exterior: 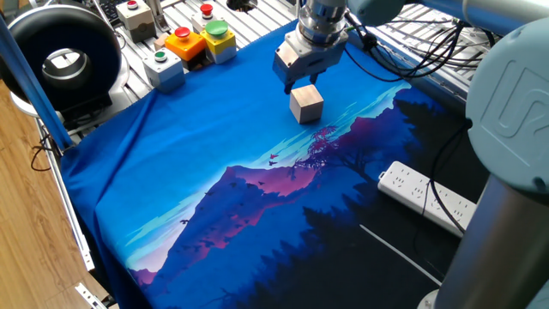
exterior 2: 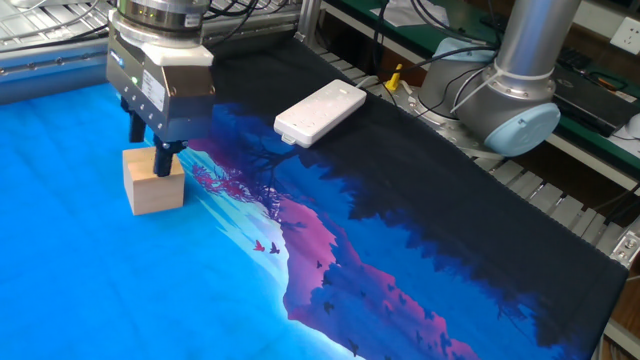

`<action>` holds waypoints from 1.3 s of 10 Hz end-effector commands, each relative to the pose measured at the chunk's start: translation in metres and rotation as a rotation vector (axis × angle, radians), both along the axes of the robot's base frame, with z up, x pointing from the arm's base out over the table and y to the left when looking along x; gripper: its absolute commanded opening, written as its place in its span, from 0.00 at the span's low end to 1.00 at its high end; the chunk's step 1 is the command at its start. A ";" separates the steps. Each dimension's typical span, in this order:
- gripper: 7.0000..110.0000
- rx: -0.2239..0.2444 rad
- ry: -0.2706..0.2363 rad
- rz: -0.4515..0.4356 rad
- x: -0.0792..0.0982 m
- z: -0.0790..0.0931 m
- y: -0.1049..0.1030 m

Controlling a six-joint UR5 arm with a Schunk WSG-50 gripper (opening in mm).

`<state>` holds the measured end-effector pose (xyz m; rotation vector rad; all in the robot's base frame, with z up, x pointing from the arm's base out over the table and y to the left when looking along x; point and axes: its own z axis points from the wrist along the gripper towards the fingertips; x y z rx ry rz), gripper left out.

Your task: Pick up the small block on the left and move it to the right

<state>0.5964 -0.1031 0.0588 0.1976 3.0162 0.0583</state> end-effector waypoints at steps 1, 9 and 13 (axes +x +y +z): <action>0.57 -0.026 -0.011 0.017 0.002 0.001 -0.007; 0.57 -0.007 -0.079 0.037 0.022 -0.026 -0.001; 0.57 0.014 -0.068 0.060 0.007 -0.018 -0.002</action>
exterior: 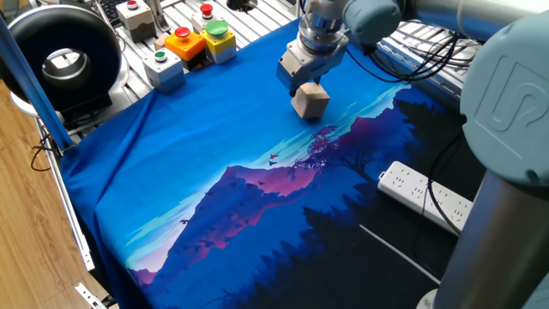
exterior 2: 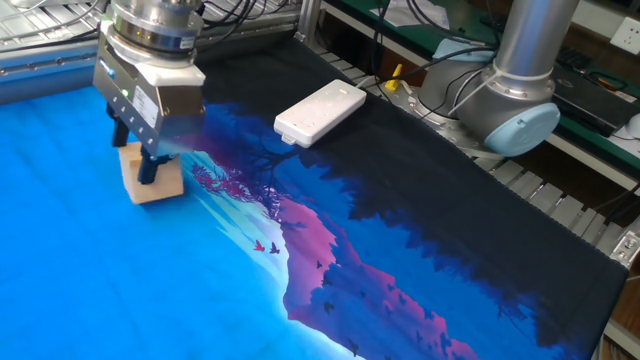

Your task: Pick up the small block on the left and move it to the right

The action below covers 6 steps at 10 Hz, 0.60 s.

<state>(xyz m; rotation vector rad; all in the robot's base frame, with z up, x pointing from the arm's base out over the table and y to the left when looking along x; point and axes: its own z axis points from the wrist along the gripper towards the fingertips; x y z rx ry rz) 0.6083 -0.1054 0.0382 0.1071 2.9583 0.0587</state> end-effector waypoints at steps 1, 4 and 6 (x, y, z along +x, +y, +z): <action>0.57 0.019 0.001 0.007 -0.006 0.002 0.000; 0.57 0.024 0.010 0.014 -0.009 0.007 0.001; 0.57 0.030 0.023 0.013 -0.014 0.017 0.002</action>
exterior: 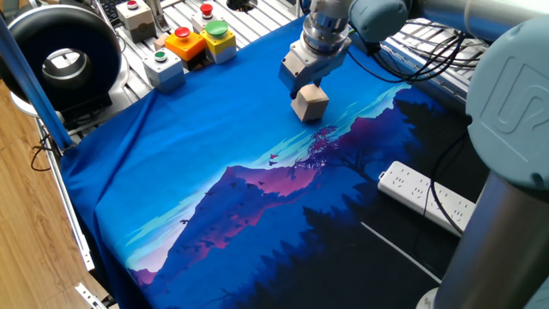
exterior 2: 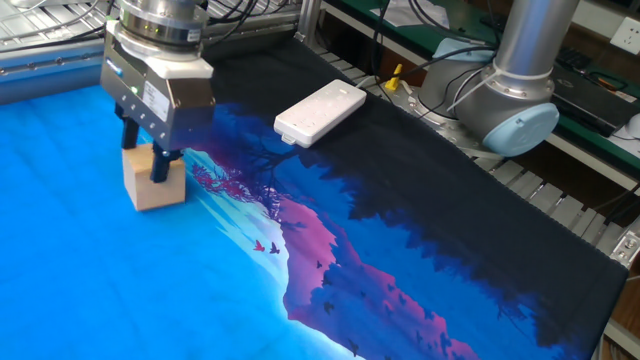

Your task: Pick up the small block on the left and move it to the right

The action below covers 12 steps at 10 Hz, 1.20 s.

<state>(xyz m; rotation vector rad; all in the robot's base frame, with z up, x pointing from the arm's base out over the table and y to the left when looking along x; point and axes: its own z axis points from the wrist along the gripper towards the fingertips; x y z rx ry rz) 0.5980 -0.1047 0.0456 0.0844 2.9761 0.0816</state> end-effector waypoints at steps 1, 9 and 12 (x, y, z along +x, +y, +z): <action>0.57 0.015 0.016 -0.010 -0.006 0.012 0.002; 0.57 0.023 -0.017 0.005 -0.012 0.004 -0.001; 0.57 0.002 -0.021 0.009 -0.013 0.003 -0.007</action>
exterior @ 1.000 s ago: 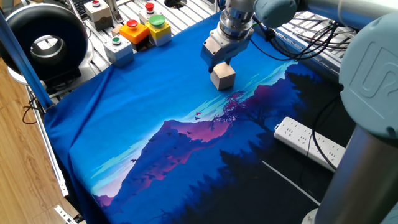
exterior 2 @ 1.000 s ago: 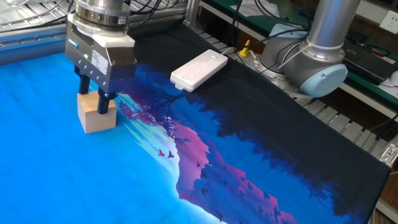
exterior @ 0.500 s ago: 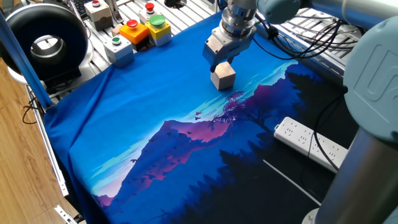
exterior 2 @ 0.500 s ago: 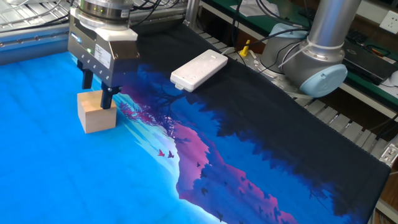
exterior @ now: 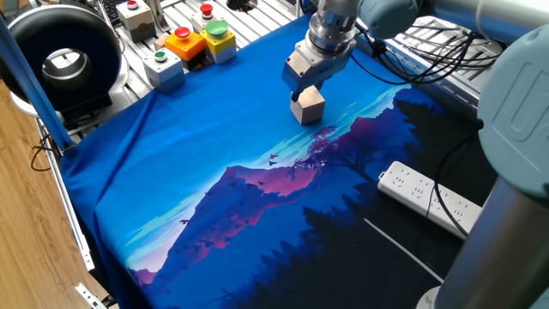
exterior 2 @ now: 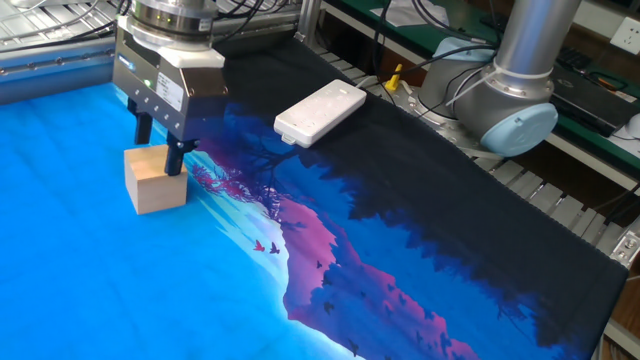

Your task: Pick up the small block on the left and move it to the right

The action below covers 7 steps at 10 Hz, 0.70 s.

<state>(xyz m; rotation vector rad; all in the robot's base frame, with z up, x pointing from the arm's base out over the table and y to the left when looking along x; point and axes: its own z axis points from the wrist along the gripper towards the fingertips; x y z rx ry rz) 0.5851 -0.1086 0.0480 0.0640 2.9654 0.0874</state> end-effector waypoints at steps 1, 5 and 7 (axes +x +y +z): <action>0.57 -0.003 -0.013 -0.003 0.001 0.000 -0.003; 0.79 0.018 -0.051 0.019 0.010 -0.002 0.003; 0.79 0.011 -0.059 0.029 0.011 -0.002 0.001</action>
